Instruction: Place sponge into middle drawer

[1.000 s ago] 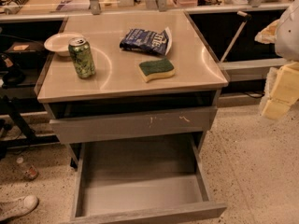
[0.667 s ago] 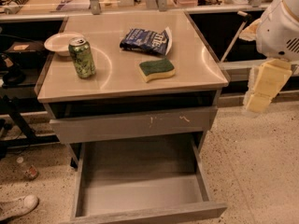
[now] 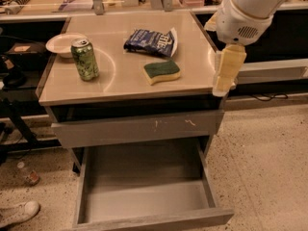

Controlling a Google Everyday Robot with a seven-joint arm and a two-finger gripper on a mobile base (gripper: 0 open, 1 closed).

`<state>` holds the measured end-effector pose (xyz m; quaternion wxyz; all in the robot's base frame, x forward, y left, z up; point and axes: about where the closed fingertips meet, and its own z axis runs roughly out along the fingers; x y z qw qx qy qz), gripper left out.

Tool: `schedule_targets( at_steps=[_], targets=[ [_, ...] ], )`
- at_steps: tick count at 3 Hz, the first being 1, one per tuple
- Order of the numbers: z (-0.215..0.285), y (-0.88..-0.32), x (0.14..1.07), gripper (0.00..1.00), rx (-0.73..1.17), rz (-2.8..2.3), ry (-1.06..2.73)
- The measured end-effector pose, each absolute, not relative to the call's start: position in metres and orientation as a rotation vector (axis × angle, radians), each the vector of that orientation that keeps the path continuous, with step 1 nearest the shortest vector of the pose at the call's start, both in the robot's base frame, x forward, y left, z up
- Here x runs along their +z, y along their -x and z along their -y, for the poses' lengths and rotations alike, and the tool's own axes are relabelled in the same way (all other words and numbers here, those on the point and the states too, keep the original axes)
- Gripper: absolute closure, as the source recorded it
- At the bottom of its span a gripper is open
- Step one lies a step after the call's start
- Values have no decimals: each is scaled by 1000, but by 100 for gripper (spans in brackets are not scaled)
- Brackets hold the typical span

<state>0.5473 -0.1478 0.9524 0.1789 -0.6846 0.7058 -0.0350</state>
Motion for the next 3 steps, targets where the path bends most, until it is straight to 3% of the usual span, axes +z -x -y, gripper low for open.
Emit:
schedule_targets(
  at_steps=[2,3],
  targets=[
    [97,-608,943,0,-89,-1848,2079],
    [95,-610,944,0,-89,-1842,2078]
  ],
)
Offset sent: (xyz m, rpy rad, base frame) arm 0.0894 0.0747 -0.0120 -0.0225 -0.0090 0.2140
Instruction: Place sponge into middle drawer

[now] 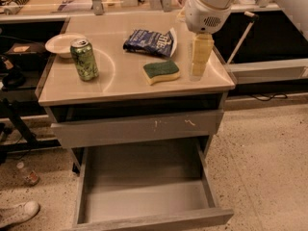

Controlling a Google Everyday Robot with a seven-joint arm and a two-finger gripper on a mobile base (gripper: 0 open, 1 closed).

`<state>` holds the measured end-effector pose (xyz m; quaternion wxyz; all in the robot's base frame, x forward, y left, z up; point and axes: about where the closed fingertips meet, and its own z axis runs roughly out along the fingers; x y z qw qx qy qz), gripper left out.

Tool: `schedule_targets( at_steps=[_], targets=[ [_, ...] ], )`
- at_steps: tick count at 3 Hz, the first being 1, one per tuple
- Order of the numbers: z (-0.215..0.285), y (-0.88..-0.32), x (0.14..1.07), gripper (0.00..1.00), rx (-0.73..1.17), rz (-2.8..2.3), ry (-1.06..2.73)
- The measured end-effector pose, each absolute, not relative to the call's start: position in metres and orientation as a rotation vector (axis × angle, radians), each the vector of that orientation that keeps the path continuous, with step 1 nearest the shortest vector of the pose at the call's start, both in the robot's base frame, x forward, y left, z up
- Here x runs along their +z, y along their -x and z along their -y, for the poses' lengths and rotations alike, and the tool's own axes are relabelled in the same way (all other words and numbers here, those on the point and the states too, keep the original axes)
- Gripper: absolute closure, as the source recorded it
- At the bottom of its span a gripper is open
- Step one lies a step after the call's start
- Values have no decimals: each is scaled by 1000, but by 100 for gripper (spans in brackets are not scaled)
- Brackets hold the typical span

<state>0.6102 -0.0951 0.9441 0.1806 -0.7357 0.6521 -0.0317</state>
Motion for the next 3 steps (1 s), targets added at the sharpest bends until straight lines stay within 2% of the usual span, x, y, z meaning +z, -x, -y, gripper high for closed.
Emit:
schedule_targets(
  at_steps=[3],
  targets=[
    [59,-665,909,0,-79,-1775,2154]
  ],
)
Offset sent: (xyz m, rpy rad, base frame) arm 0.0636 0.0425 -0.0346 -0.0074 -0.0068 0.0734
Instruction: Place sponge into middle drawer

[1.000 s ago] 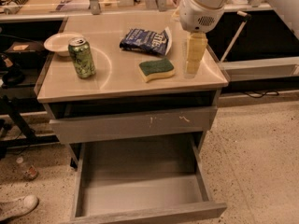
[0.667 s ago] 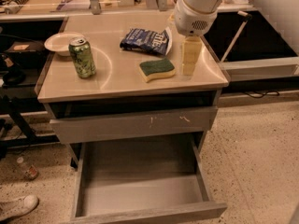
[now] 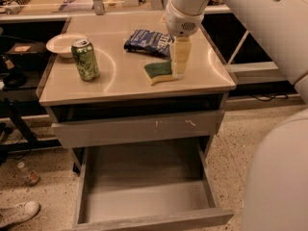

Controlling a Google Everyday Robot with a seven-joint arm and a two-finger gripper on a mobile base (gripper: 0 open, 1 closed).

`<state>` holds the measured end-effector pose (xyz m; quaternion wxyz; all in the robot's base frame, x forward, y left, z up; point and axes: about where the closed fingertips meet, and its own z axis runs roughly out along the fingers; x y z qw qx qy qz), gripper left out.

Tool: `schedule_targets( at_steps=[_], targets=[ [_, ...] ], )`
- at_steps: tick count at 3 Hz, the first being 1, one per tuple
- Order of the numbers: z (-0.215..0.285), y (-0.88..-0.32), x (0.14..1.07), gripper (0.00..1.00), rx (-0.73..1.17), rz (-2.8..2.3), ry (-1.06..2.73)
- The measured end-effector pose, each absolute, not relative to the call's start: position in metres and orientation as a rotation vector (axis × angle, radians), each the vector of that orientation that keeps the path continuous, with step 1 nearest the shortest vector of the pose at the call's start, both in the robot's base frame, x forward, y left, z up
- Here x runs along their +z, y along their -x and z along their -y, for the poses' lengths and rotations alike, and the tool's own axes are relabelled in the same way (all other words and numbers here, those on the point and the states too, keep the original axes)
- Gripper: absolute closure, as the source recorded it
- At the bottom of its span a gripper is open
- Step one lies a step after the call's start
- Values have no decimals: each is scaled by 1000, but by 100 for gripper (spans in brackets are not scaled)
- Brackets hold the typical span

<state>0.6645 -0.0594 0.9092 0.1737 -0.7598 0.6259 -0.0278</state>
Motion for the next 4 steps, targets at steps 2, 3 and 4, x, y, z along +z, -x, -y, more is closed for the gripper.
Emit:
schedule_targets(
  at_steps=[2,3,4],
  targets=[
    [55,-685,877,0,-14,-1787,2199],
    [58,-691,862,0,11,-1801,2217],
    [60,-699,848,0,31,-1805,2239]
  ],
)
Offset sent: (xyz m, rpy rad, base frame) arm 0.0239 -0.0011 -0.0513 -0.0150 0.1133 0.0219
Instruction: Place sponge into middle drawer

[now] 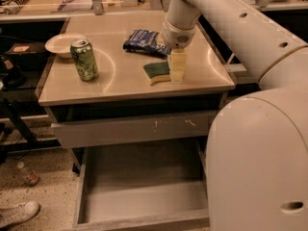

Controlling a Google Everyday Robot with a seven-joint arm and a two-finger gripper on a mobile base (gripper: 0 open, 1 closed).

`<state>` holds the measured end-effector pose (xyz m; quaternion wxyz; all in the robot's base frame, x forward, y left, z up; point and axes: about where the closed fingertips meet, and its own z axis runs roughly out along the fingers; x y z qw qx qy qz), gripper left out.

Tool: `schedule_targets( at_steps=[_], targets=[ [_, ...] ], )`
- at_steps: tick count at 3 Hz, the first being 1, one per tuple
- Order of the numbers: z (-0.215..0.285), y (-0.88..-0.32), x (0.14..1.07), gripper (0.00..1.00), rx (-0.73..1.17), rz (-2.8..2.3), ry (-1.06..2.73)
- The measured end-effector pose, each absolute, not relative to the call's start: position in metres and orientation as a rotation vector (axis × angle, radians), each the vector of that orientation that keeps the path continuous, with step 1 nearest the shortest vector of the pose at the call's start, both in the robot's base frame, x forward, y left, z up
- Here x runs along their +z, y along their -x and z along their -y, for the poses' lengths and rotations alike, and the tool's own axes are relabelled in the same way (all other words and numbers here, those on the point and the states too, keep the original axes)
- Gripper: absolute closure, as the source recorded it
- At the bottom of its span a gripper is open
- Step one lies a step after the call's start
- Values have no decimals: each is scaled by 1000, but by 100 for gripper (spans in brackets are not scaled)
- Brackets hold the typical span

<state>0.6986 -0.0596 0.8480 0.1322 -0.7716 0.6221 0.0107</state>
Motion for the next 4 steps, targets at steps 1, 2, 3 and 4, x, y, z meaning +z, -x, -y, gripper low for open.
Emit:
schedule_targets(
  at_steps=[1,2,3,4],
  targets=[
    [61,-706,840,0,40,-1803,2265],
    [58,-709,830,0,61,-1799,2287],
    [57,-708,824,0,78,-1804,2294],
    [57,-704,816,19,122,-1805,2285]
  ],
)
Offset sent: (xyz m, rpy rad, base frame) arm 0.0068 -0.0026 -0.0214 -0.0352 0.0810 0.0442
